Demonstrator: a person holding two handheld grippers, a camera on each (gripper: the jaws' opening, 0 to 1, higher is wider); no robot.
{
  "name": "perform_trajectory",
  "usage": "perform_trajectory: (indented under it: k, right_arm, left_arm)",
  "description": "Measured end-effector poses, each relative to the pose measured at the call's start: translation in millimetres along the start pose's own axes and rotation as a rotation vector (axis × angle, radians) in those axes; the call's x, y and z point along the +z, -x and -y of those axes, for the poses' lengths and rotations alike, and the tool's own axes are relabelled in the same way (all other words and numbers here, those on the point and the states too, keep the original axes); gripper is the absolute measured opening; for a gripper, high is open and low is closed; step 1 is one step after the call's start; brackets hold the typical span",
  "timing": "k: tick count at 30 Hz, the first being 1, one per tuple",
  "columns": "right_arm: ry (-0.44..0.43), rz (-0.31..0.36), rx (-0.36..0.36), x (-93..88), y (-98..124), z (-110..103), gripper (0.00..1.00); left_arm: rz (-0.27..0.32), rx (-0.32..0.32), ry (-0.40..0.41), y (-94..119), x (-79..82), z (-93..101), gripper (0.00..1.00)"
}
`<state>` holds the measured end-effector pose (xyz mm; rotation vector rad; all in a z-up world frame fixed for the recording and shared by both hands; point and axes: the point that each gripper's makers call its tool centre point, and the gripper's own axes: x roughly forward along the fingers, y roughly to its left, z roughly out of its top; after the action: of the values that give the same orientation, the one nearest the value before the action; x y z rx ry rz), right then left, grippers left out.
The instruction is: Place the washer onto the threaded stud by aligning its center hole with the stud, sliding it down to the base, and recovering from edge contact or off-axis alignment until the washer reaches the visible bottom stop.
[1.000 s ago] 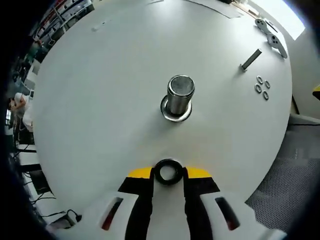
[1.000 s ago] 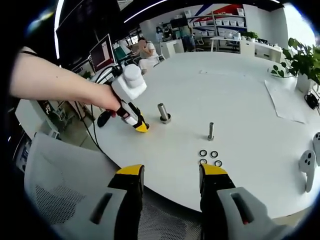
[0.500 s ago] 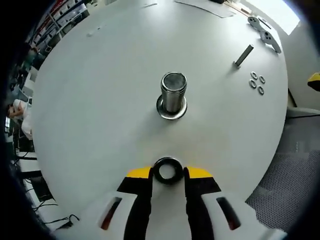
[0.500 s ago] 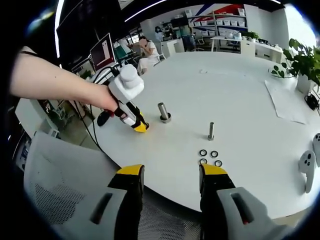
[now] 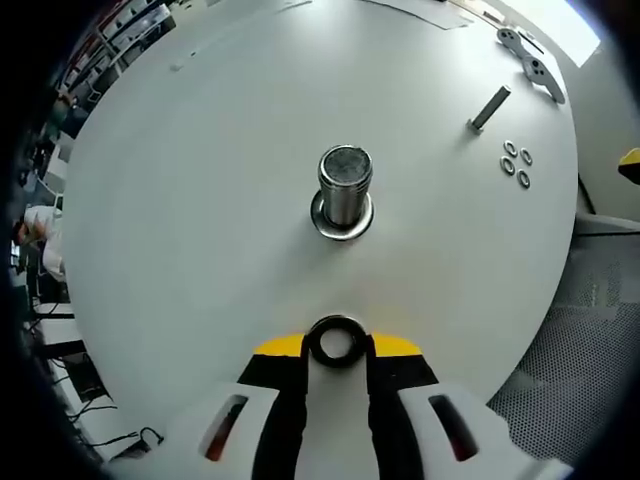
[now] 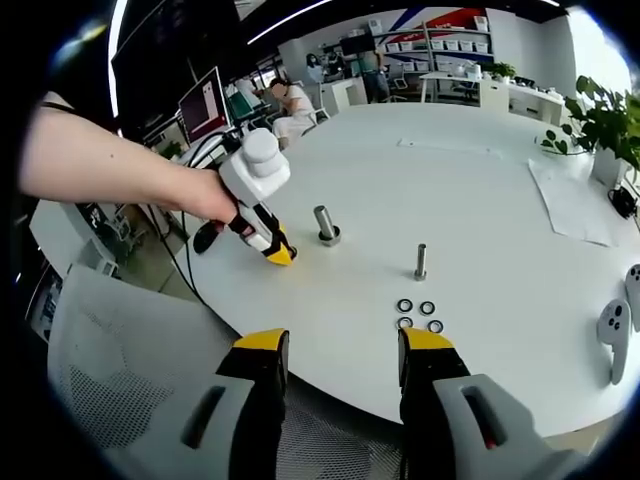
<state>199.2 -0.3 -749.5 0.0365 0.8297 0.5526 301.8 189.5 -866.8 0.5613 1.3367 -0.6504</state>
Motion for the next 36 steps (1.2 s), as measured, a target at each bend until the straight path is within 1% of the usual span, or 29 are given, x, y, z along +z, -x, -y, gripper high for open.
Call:
perform_trajectory:
  k: [3,6,9,10,13,16,18,20,23,27,30,35,36]
  right_arm:
    - [-0.003,0.0,0.001,-0.2,0,0,0.46]
    - [-0.004,0.002,0.001,0.5,0,0,0.46]
    - [-0.005,0.003,0.0,0.5,1,0,0.46]
    - [-0.007,0.003,0.001,0.3,0,1,0.46]
    - [-0.011,0.005,0.004,0.9,0,0,0.46]
    - [-0.011,0.008,0.004,1.7,0,0,0.46]
    - [-0.014,0.006,0.005,0.9,1,0,0.46]
    - [-0.015,0.005,0.005,0.8,1,0,0.46]
    - [-0.015,0.008,0.005,1.5,0,0,0.46]
    - [-0.012,0.004,0.009,0.5,0,-2,0.46]
    - [-0.012,0.004,0.01,1.1,0,-2,0.46]
    - [-0.012,-0.001,0.011,-0.3,0,-2,0.46]
    - [-0.013,-0.001,0.011,-0.1,0,-2,0.46]
  left_arm:
    - [0.011,-0.001,0.012,0,0.1,-0.3,0.19]
    - [0.012,0.004,-0.003,0,0.3,1.2,0.19]
    - [0.019,0.013,0.002,0,0.4,0.0,0.19]
    - [0.025,0.017,0.009,0,0.1,-0.1,0.19]
    - [0.055,0.008,0.066,1,1.7,5.4,0.19]
    - [0.058,0.009,0.031,2,4.1,12.2,0.19]
    - [0.061,0.003,0.029,3,4.6,15.2,0.19]
    - [0.073,0.005,0.037,3,6.2,13.3,0.19]
    - [0.114,-0.003,0.067,10,12.7,10.6,0.19]
    - [0.151,0.006,0.068,20,19.9,5.1,0.19]
    - [0.178,0.003,0.085,28,26.7,1.1,0.19]
    - [0.224,0.012,0.055,44,42.0,-1.9,0.19]
    - [0.226,0.014,0.051,46,43.1,-2.5,0.19]
